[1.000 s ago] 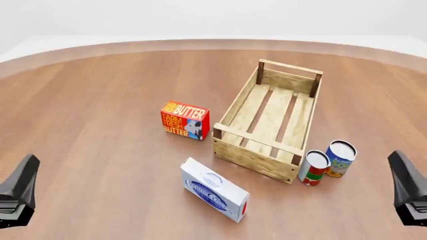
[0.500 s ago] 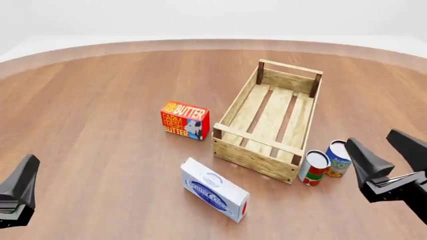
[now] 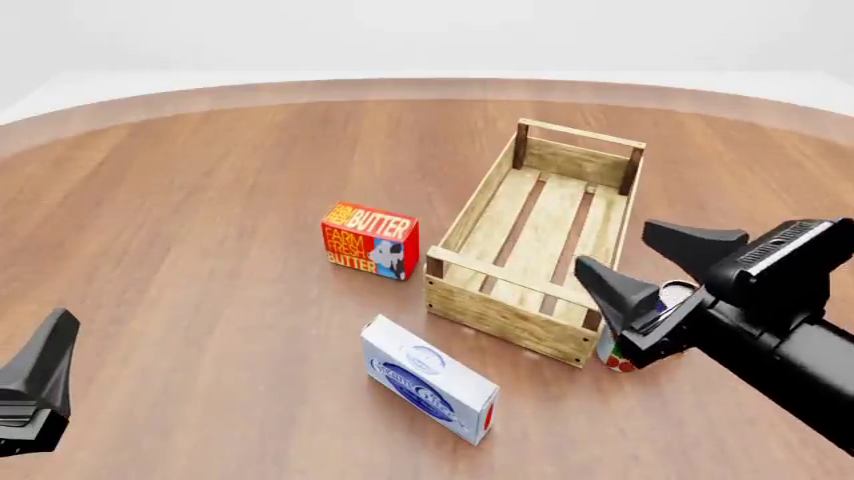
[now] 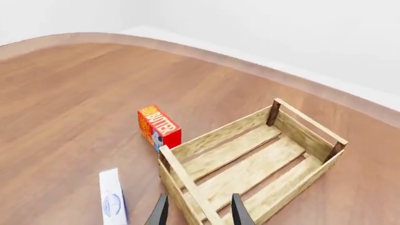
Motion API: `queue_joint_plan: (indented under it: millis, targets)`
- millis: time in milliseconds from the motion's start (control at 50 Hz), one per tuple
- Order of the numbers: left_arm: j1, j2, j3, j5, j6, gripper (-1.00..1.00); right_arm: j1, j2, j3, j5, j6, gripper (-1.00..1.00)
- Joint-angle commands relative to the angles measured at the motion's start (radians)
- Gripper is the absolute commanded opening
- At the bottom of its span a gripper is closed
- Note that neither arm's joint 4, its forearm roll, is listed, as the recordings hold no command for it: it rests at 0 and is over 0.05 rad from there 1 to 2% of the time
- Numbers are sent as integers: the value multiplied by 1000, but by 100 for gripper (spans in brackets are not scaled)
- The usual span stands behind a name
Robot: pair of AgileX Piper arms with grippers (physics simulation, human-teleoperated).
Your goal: Pick up the ketchup, and put it in the wooden tray.
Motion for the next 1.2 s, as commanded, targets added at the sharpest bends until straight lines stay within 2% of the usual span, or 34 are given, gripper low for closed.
queue_joint_plan:
  millis: [20,120,300,600,840,1200]
  targets:
    - [0,0,0,0,0,100,110,142,-85,-9,-37,100]
    - [0,0,0,0,0,100,167,205,-128,5,-53,100]
    - [0,0,0,0,0,100,215,161,-126,43,-38,100]
    - [0,0,0,0,0,100,310,270,-136,-14,-40,100]
    - [0,0,0,0,0,100,437,418,-217,-56,-19,100]
    - [0,0,0,0,0,100,550,535,-328,-50,-14,100]
